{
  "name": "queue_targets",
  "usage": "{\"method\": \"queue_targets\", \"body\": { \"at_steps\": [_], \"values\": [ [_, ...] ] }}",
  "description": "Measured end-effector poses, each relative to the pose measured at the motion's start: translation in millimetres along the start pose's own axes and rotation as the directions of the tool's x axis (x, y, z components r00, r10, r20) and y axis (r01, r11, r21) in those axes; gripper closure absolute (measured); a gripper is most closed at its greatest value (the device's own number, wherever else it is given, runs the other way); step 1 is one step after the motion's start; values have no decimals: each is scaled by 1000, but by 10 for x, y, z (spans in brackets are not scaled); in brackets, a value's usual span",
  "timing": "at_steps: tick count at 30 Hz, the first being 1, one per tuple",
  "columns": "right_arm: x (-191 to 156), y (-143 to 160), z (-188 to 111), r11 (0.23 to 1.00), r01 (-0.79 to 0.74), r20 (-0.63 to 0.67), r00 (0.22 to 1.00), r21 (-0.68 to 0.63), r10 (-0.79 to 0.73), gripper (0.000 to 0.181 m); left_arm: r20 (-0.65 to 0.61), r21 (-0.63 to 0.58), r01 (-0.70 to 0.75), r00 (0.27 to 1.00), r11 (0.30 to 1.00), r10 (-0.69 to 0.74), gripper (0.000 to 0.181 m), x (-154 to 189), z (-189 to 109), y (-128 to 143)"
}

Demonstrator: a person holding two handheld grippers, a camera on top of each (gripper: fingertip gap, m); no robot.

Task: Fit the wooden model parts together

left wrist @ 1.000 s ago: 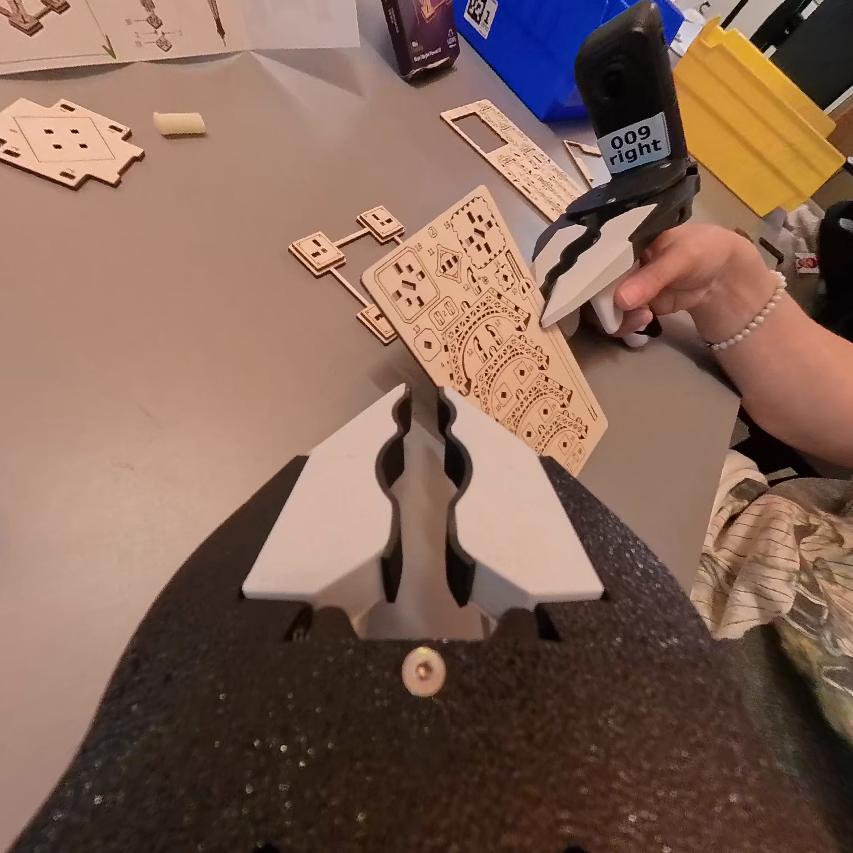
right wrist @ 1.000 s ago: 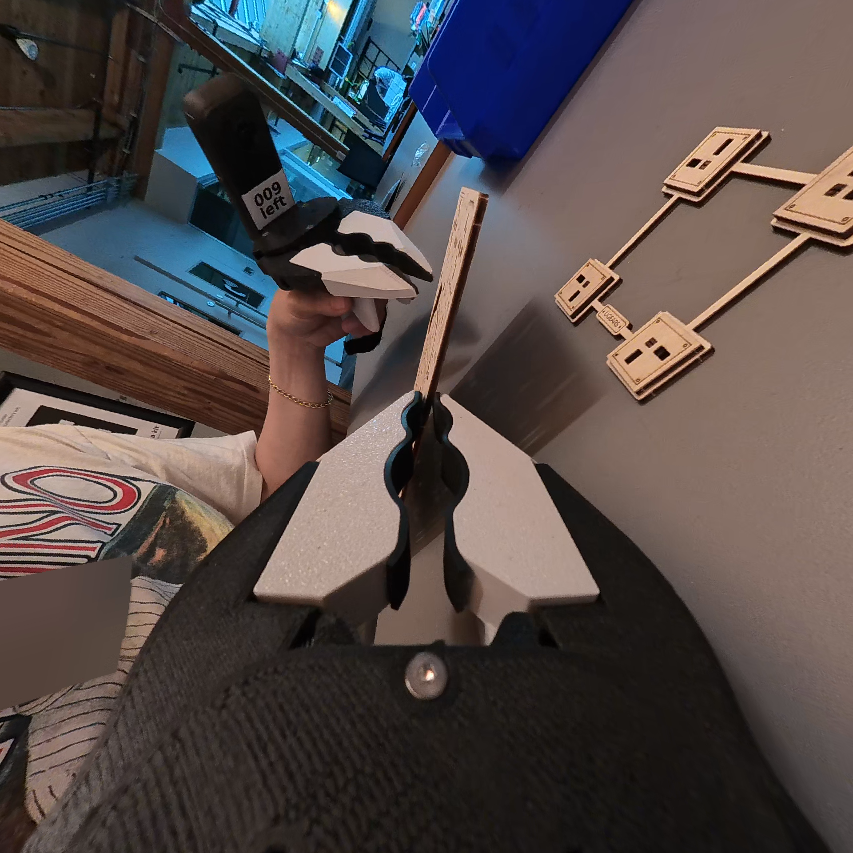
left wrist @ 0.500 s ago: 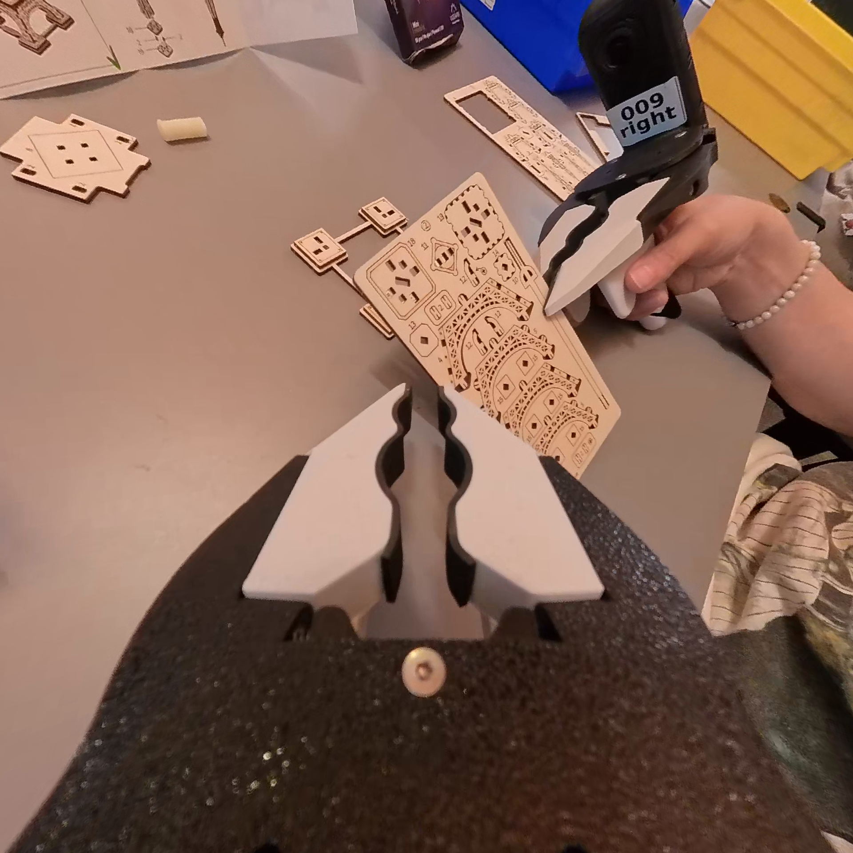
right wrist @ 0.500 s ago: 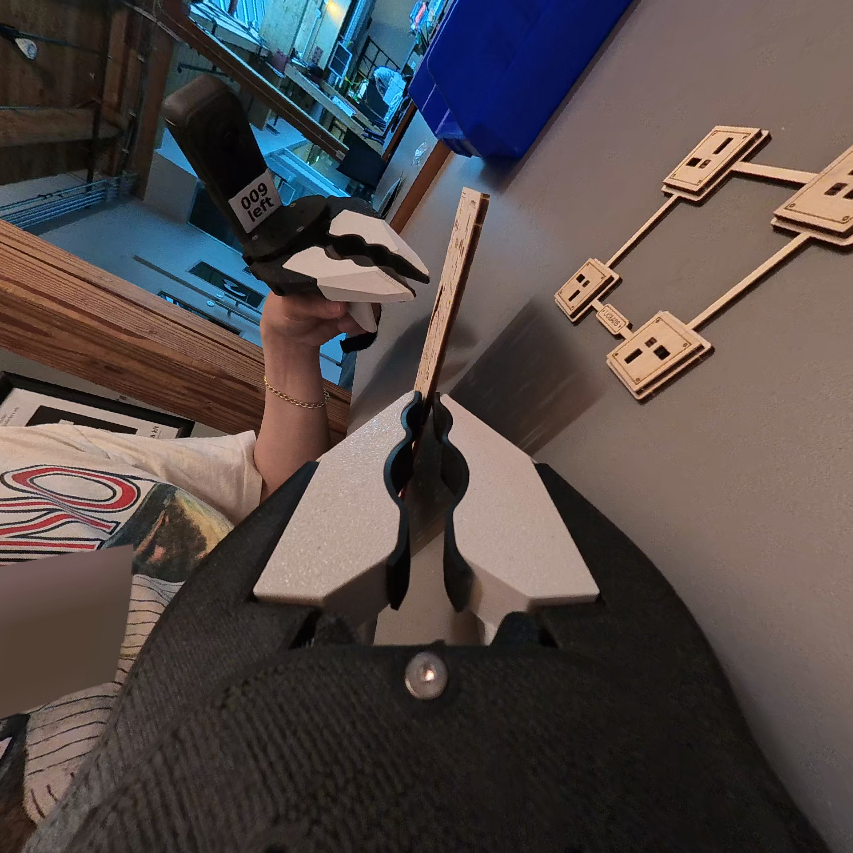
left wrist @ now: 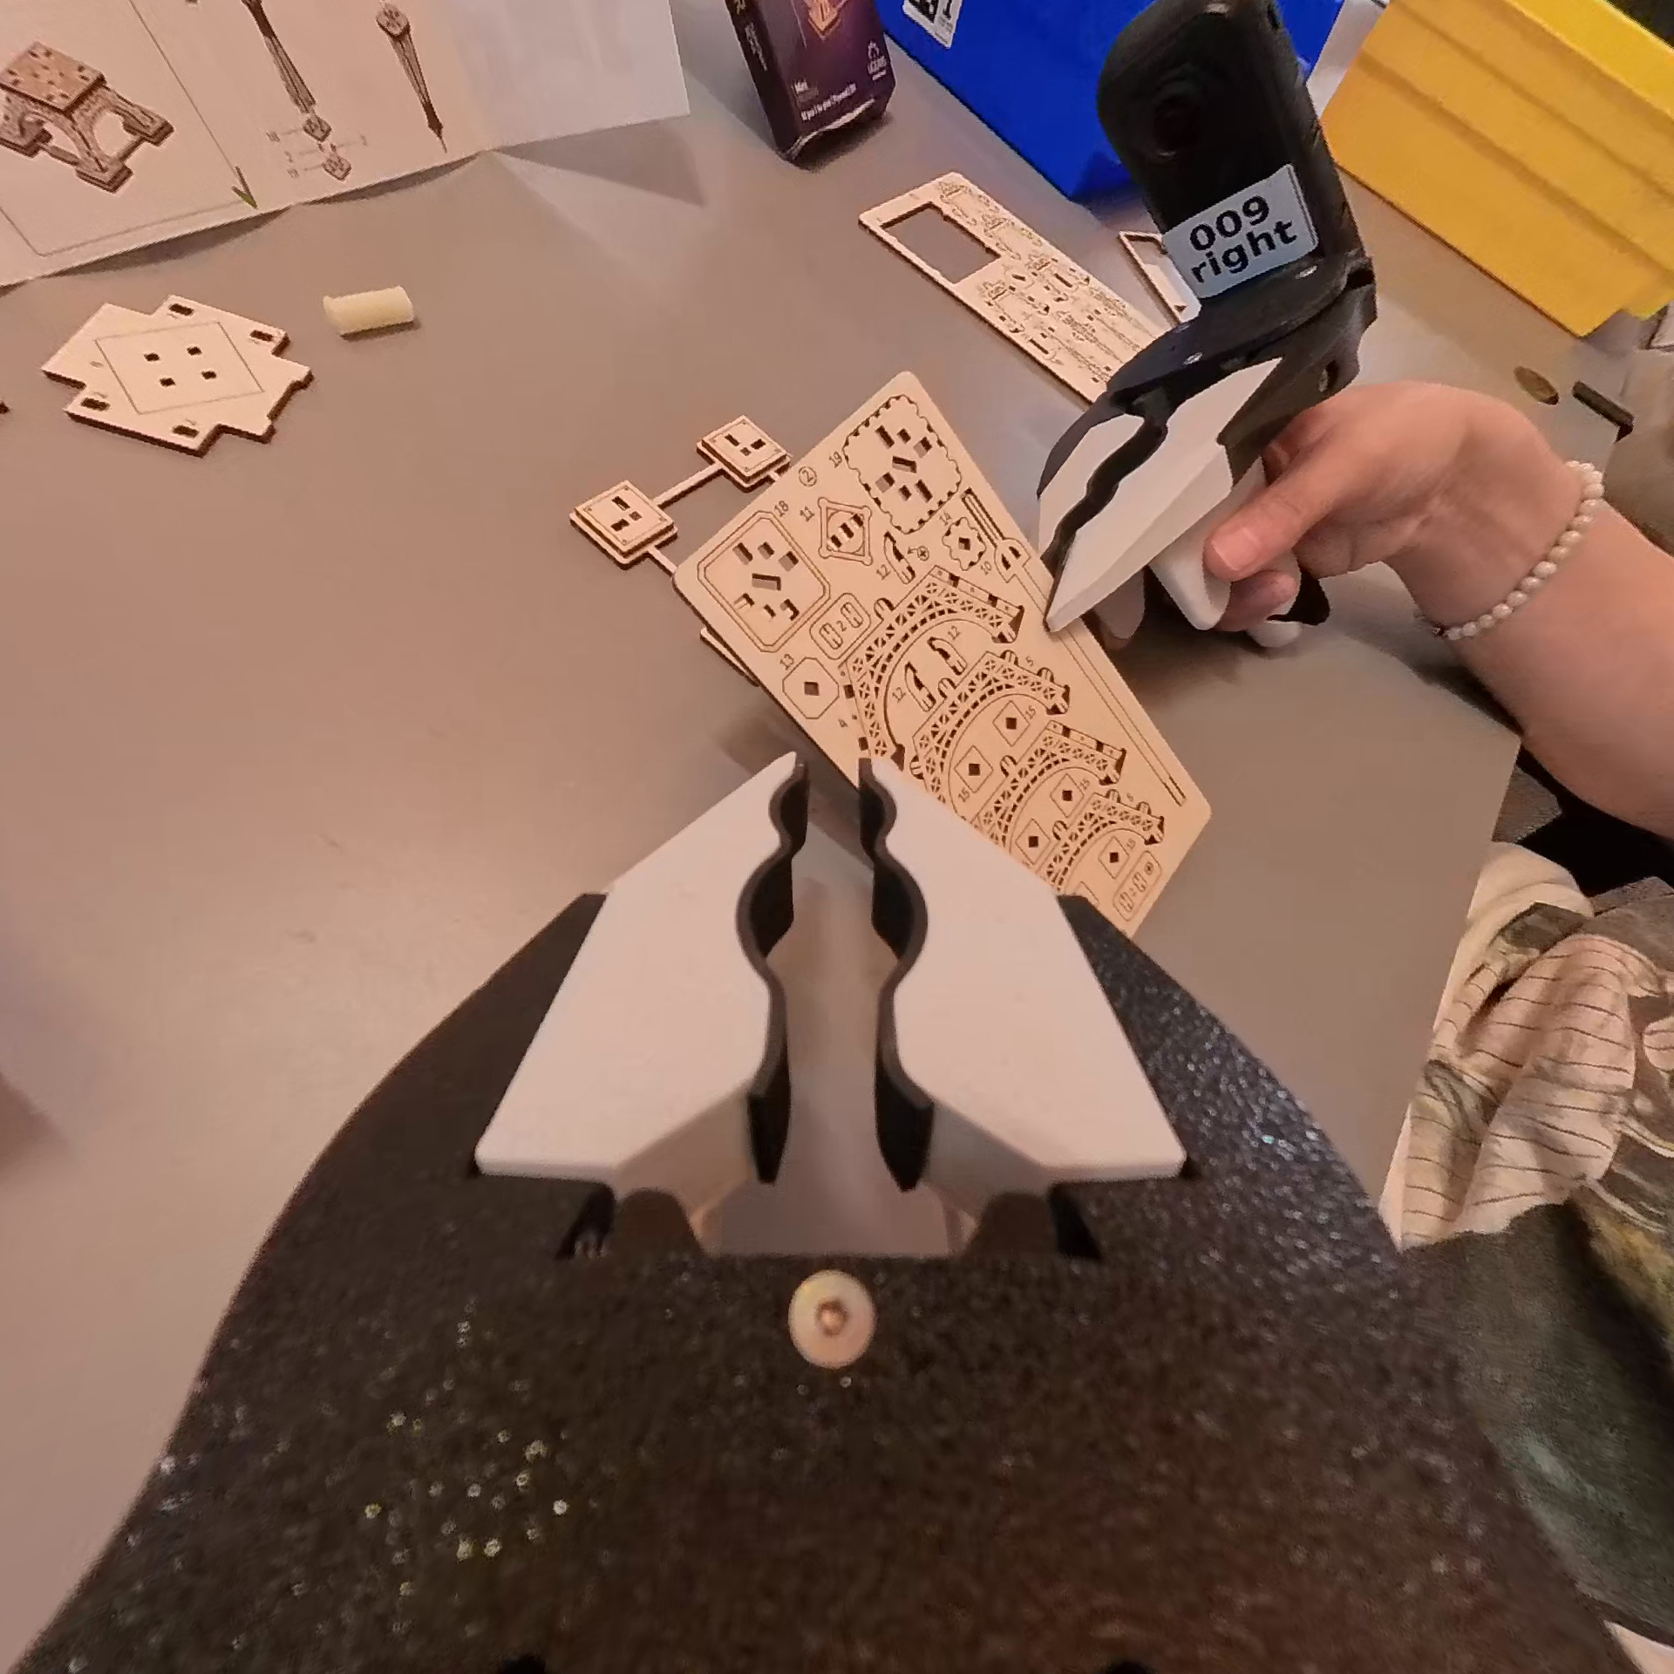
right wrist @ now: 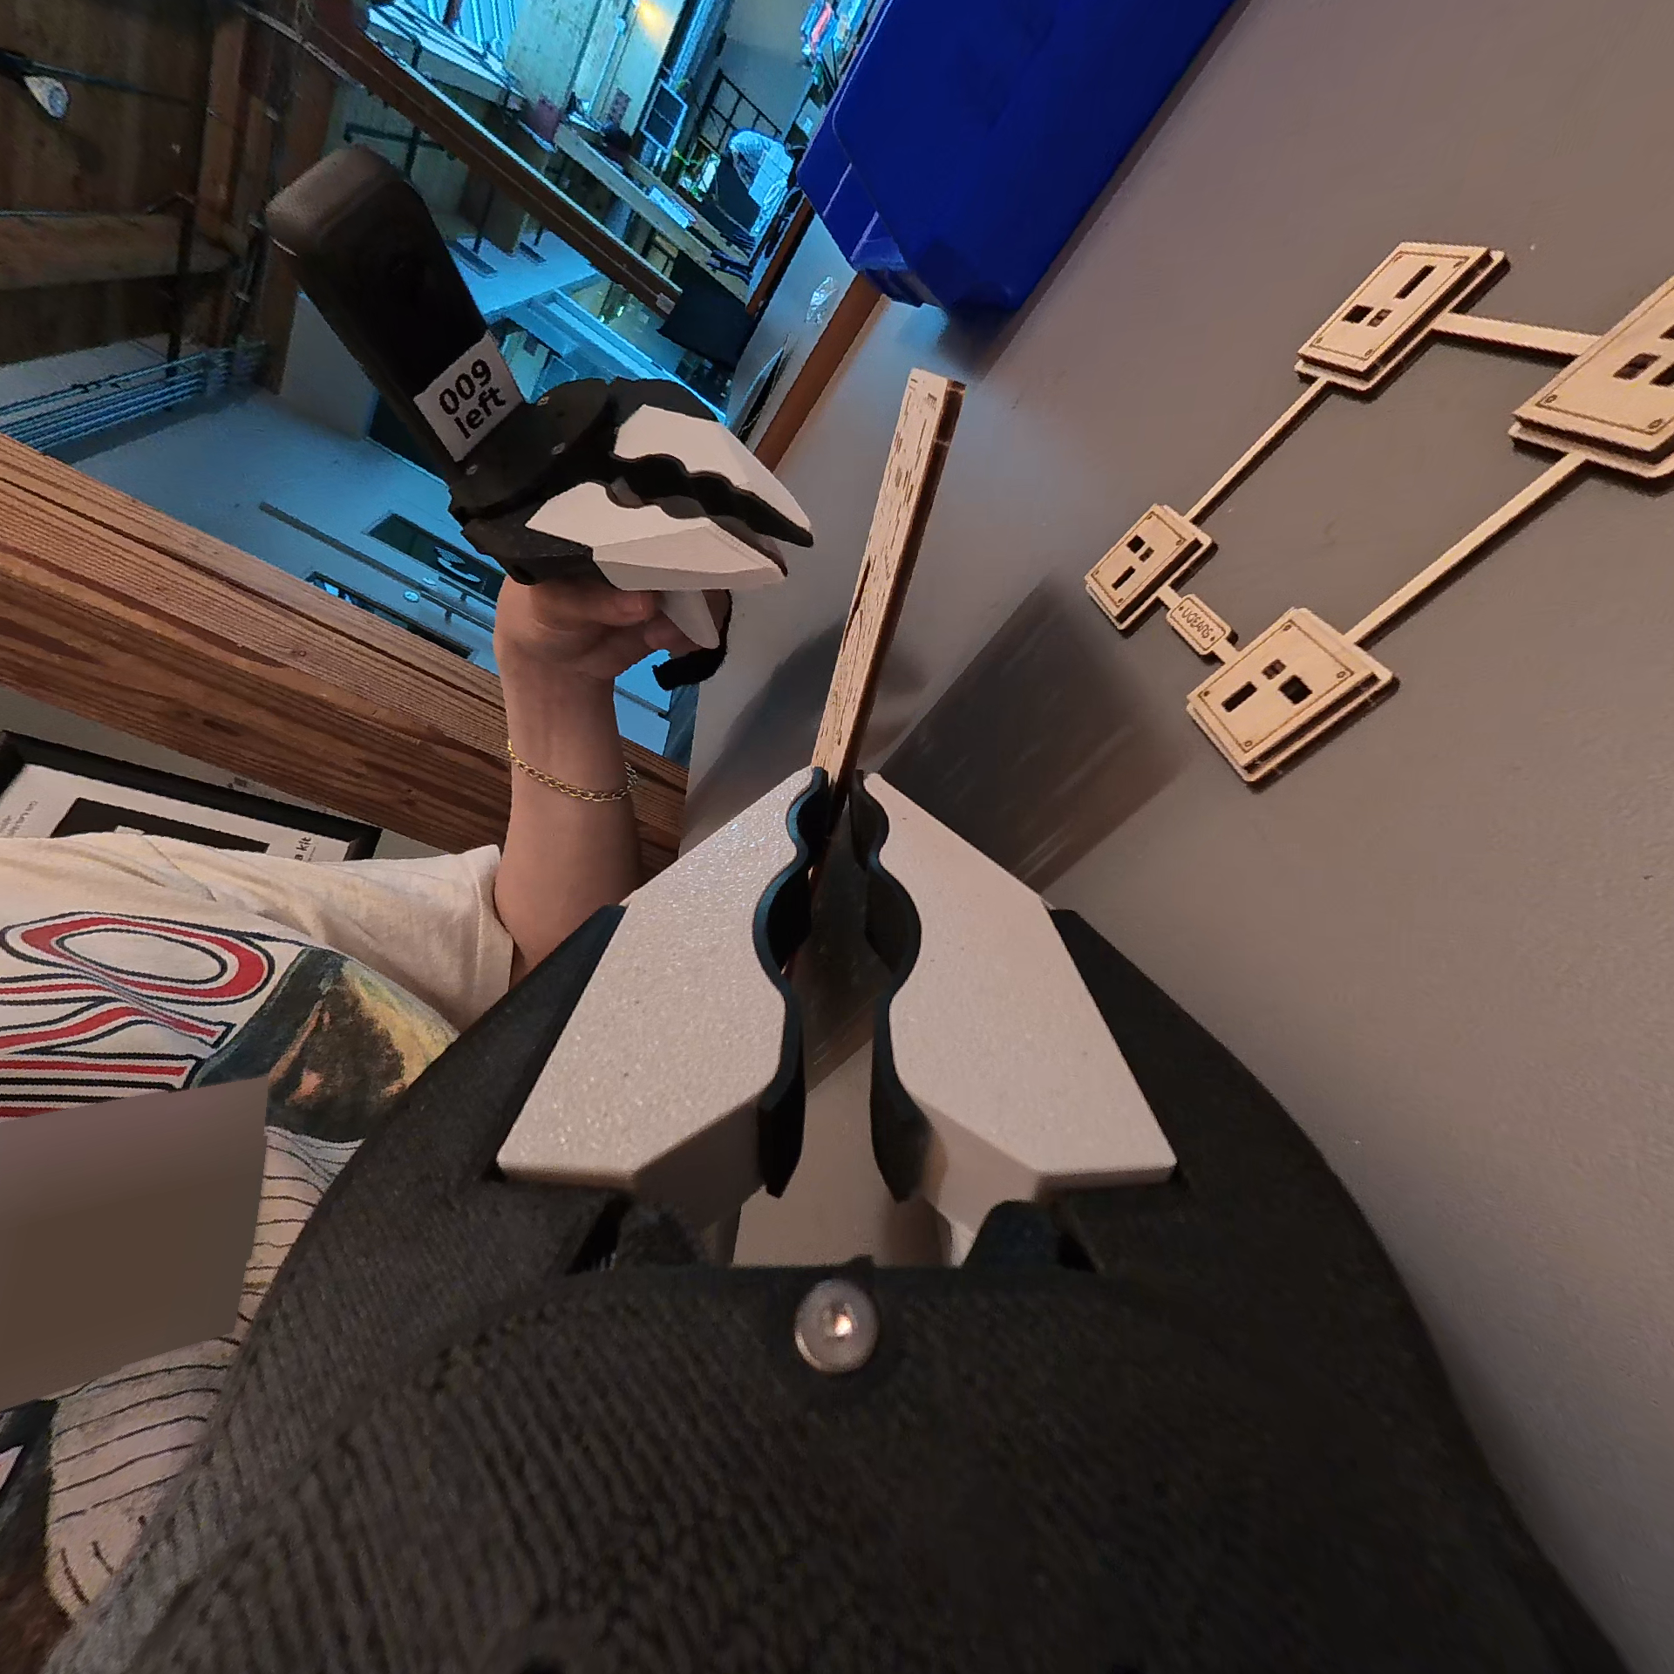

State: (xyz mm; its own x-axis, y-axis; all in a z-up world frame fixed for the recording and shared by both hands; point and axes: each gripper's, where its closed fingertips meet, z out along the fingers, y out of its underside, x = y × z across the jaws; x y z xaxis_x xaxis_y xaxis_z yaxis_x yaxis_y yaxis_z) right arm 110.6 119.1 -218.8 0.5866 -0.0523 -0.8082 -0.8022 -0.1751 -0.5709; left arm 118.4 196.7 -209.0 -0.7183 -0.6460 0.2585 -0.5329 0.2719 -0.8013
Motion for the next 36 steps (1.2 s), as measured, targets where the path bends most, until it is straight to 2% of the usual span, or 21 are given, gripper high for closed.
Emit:
{"method": "queue_targets", "body": {
  "at_steps": [28,32,36],
  "values": [
    [-9,-16,-10,1000,6,3,1000,11,-6,179,5,-13,-18,1000,1000,18,173,17,20,19],
    [-52,-19,-16,1000,16,29,999,14,-16,180,1,-17,13,1000,1000,-13,168,-13,47,51],
    [-136,-12,-30,999,34,80,996,14,-35,181,-175,54,179,970,982,-167,158,124,47,-51]
  ]
}}
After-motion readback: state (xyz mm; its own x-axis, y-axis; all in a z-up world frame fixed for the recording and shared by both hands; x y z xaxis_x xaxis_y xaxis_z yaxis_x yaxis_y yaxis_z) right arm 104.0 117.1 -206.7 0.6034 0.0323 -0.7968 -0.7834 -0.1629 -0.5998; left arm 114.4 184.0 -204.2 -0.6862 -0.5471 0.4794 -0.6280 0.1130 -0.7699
